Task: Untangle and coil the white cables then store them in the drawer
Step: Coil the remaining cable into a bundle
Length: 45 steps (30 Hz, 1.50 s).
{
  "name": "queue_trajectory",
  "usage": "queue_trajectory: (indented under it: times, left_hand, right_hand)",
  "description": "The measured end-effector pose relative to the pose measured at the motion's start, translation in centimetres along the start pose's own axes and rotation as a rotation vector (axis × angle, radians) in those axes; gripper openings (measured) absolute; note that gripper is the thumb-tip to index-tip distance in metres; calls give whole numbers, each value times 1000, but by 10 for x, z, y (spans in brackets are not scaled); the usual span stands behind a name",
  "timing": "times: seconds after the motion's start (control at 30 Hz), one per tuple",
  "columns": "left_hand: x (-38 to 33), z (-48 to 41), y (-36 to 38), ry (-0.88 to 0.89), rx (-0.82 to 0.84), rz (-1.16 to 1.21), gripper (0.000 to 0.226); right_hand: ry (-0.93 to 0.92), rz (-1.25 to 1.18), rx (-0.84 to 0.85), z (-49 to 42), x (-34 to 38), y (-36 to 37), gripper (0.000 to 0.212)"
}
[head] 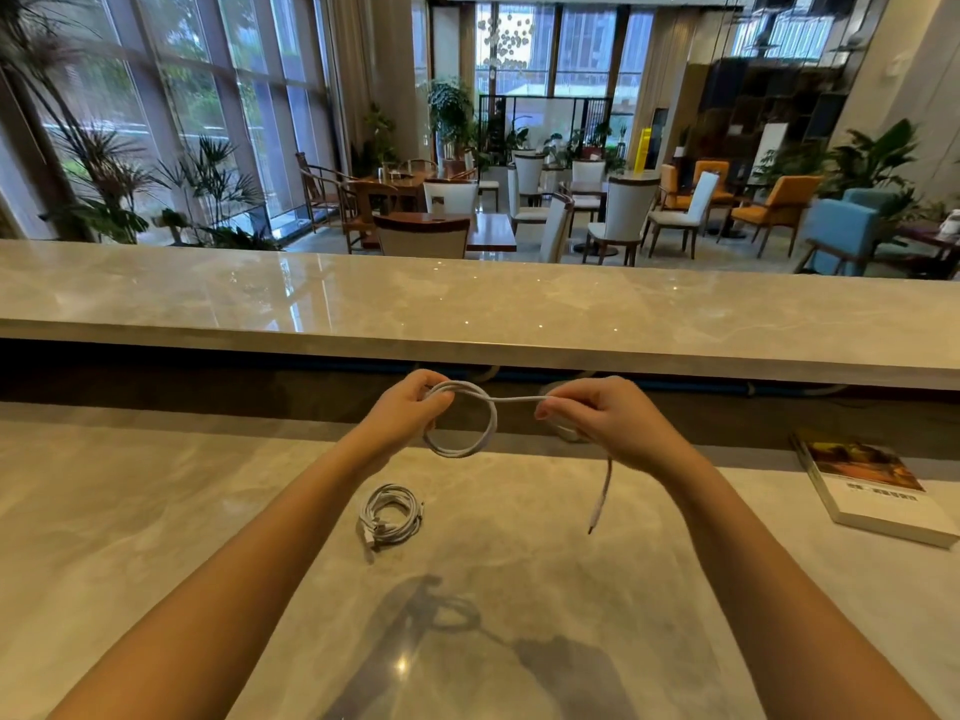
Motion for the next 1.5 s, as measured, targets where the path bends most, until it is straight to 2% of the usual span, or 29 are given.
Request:
queue_trajectory:
  times: [0.1, 0.17, 0.27, 0.33, 0.4, 0.5, 0.63, 0.73, 0.87, 1.1, 1.23, 1.37, 1.43, 1.5]
  left_hand:
    - [-1, -5, -8, -51, 40, 77, 18]
    - [-4, -7, -10, -209, 71, 379, 22]
    - [-8, -5, -7, -377, 170, 756, 24]
    - [-10, -3, -3, -457, 213, 887, 29]
    - [-12, 1, -1, -500, 243, 953, 33]
    - [-14, 4, 2, -472, 245, 897, 28]
    - [-14, 7, 5, -464, 210, 878, 23]
    - [-13, 12, 11, -373, 173, 752, 16]
    - [-14, 17, 23, -312, 128, 608, 17]
    - [-7, 21, 38, -377, 39, 393, 18]
    - [-4, 18, 40, -303, -21, 217, 22]
    - [0, 18, 40, -381, 3, 464, 24]
    - [-3, 19, 40, -498, 20, 664, 21]
    - [-4, 21, 40, -584, 36, 831, 18]
  right_hand:
    - [24, -74, -95, -3, -12, -14, 16]
    - [28, -9, -138, -4, -22, -12, 17]
    - [53, 198, -21, -4, -39, 12, 23]
    - [44, 369, 84, -2, -49, 31, 28]
    - [51, 425, 121, -1, -52, 43, 30]
    - [78, 297, 68, -2, -44, 48, 28]
    - [104, -11, 35, 0, -21, 50, 27]
    - [226, -308, 55, 1, -11, 57, 26]
    - [465, -591, -115, 0, -7, 65, 20]
    - [711, -989, -132, 3, -4, 75, 15]
    - [785, -1076, -134, 3, -5, 76, 14]
    - [816, -1190, -26, 4, -2, 74, 16]
    - [820, -1139, -63, 1, -9, 74, 14]
    - [772, -984, -125, -2, -15, 73, 16]
Point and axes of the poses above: each hand's wrist, its own z-axis away from the middle knuckle, its own y-axis out of the palm, x = y × z, the point moved 1 cm from there along -z, towards the middle knuckle, and after that the axes turned 11 degrees about -x, right-handed, at the moved point
